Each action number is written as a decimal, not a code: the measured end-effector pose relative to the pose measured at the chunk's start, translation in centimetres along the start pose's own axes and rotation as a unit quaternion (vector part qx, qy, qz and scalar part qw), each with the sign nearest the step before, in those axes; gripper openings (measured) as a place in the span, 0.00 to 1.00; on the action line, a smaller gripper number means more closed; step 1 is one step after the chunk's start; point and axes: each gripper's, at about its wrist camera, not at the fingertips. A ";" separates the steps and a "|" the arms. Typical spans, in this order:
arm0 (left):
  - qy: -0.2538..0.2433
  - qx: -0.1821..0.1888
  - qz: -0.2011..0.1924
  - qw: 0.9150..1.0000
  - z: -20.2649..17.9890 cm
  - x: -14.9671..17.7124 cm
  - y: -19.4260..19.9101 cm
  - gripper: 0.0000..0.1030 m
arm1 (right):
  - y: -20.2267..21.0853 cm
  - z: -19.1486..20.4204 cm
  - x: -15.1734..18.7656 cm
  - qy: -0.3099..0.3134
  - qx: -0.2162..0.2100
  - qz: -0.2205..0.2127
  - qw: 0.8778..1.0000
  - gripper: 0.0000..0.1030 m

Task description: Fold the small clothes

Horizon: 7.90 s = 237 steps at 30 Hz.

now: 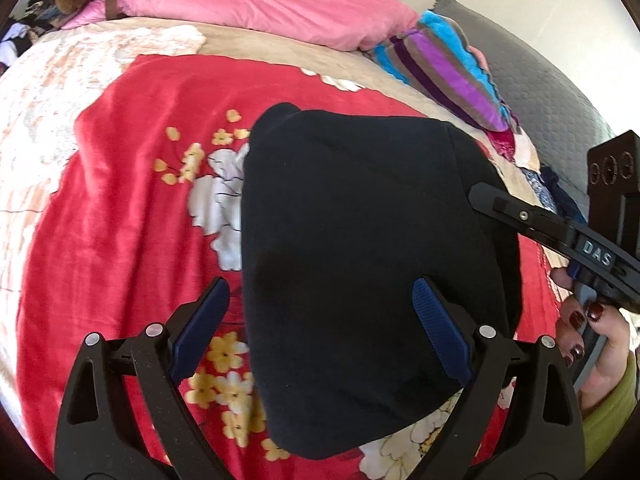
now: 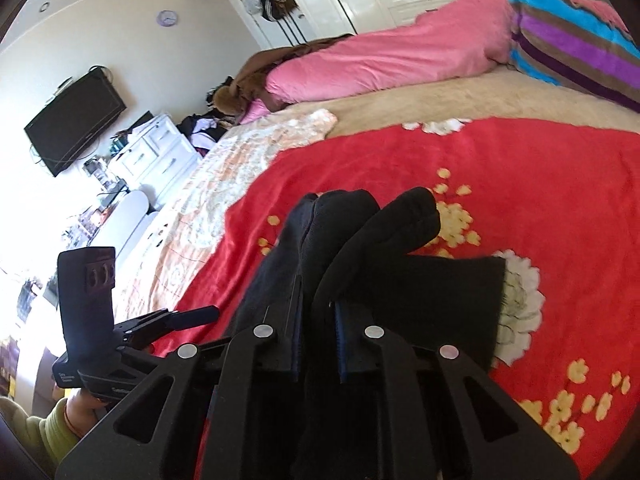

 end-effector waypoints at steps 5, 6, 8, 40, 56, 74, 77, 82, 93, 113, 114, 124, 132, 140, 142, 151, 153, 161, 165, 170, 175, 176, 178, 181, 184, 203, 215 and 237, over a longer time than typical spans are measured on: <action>-0.008 0.015 0.017 1.000 -0.9 0.9 -1.4 0.84 | 0.5 -2.1 0.9 -0.029 0.018 0.009 0.999 0.11; -0.010 0.015 0.021 1.000 -1.0 1.1 -1.7 0.85 | 0.5 -2.6 1.1 -0.035 0.023 0.013 0.999 0.11; -0.017 0.016 0.029 0.999 -1.3 1.4 -2.2 0.85 | 0.0 -3.4 1.5 -0.044 0.035 0.025 0.998 0.11; 0.018 -0.002 0.053 0.998 2.1 0.0 -1.8 0.86 | 1.4 2.6 7.8 0.153 0.004 0.125 0.980 0.51; 0.006 0.003 0.075 0.997 1.5 0.9 -3.4 0.90 | 3.0 2.6 9.3 0.234 -0.057 0.169 0.956 0.14; -0.006 -0.010 0.059 0.998 0.5 0.4 -2.5 0.90 | 6.7 0.3 8.2 0.106 0.007 0.107 0.989 0.12; -0.016 -0.015 0.048 0.999 0.0 0.3 -1.9 0.90 | 6.1 0.4 7.0 0.070 0.001 0.085 0.994 0.28; -0.025 -0.021 0.037 0.999 -0.4 0.0 -1.3 0.90 | 3.3 -0.6 6.1 0.003 0.023 0.096 0.995 0.46; -0.028 -0.034 0.059 0.997 0.0 1.1 -3.3 0.90 | -2.1 -4.3 5.8 -0.139 -0.024 0.091 0.986 0.50; -0.053 -0.012 0.080 0.995 -2.3 2.8 -4.5 0.90 | -0.9 -3.9 7.0 -0.053 0.072 0.082 0.993 0.20; -0.055 -0.013 0.078 0.995 -2.3 2.8 -4.4 0.90 | -0.9 -3.8 7.0 -0.046 0.077 0.082 0.993 0.24; -0.055 -0.015 0.076 0.995 -2.3 2.7 -4.1 0.90 | -0.4 -4.0 6.9 -0.031 0.086 0.074 0.993 0.35; -0.056 -0.016 0.075 0.995 -2.4 2.6 -4.0 0.90 | -0.1 -3.9 6.8 -0.018 0.105 0.073 0.992 0.51; -0.056 -0.015 0.066 0.996 -2.5 2.2 -3.3 0.90 | 0.9 -3.8 6.2 -0.012 0.107 0.052 0.993 0.61; -0.056 -0.015 0.059 0.997 -2.5 1.9 -2.8 0.90 | 1.2 -3.7 6.1 -0.007 0.108 0.045 0.993 0.61; -0.026 -0.041 0.022 0.999 -0.5 0.4 -1.6 0.91 | 2.2 -4.3 5.8 -0.021 0.116 0.021 0.993 0.75; -0.012 -0.044 0.021 0.999 0.3 0.2 -1.8 0.91 | 2.0 -4.5 5.8 -0.027 0.113 0.025 0.993 0.75; 0.018 -0.015 0.027 0.999 1.3 0.6 -3.0 0.91 | 0.4 -5.3 5.8 -0.053 0.089 0.046 0.994 0.81; 0.016 -0.006 0.031 0.999 1.2 0.8 -3.5 0.91 | -0.4 -5.9 6.1 -0.072 0.072 0.060 0.993 0.82; 0.017 0.002 0.039 0.999 1.2 1.2 -4.2 0.91 | -1.6 -6.2 6.4 -0.084 0.058 0.076 0.992 0.82; 0.018 0.006 0.042 0.999 1.2 1.3 -4.6 0.91 | -2.3 -6.4 6.6 -0.094 0.045 0.085 0.991 0.86; 0.019 0.008 0.044 0.999 1.1 1.3 -4.7 0.91 | -2.5 -6.4 6.7 -0.098 0.039 0.087 0.991 0.86; 0.021 0.009 0.045 0.999 1.1 1.4 -4.9 0.91 | -2.7 -6.7 6.9 -0.108 0.030 0.087 0.990 0.86; 0.020 0.009 0.045 0.999 1.0 1.4 -5.2 0.92 | -3.0 -7.2 7.0 -0.123 0.020 0.087 0.988 0.87; 0.020 0.011 0.044 0.999 0.8 1.4 -5.3 0.92 | -3.2 -7.6 7.0 -0.134 0.010 0.085 0.987 0.87; 0.006 0.041 0.046 0.998 -1.3 0.9 -6.5 0.74 | -4.1 -7.3 6.6 -0.121 -0.030 0.089 0.988 0.73; 0.013 0.060 0.053 0.997 -0.9 1.0 -6.9 0.66 | -4.5 -6.9 6.5 -0.122 -0.050 0.082 0.988 0.63; 0.004 0.054 0.013 0.998 -0.9 -0.4 -3.1 0.56 | -2.8 -3.4 4.9 -0.069 -0.084 0.039 0.993 0.54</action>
Point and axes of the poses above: each gripper's, at about its wrist camera, not at the fingertips, and y roughly against the way its jaws point, z to its left, x to its underside, and after that the axes turned 8 degrees about y, right-handed
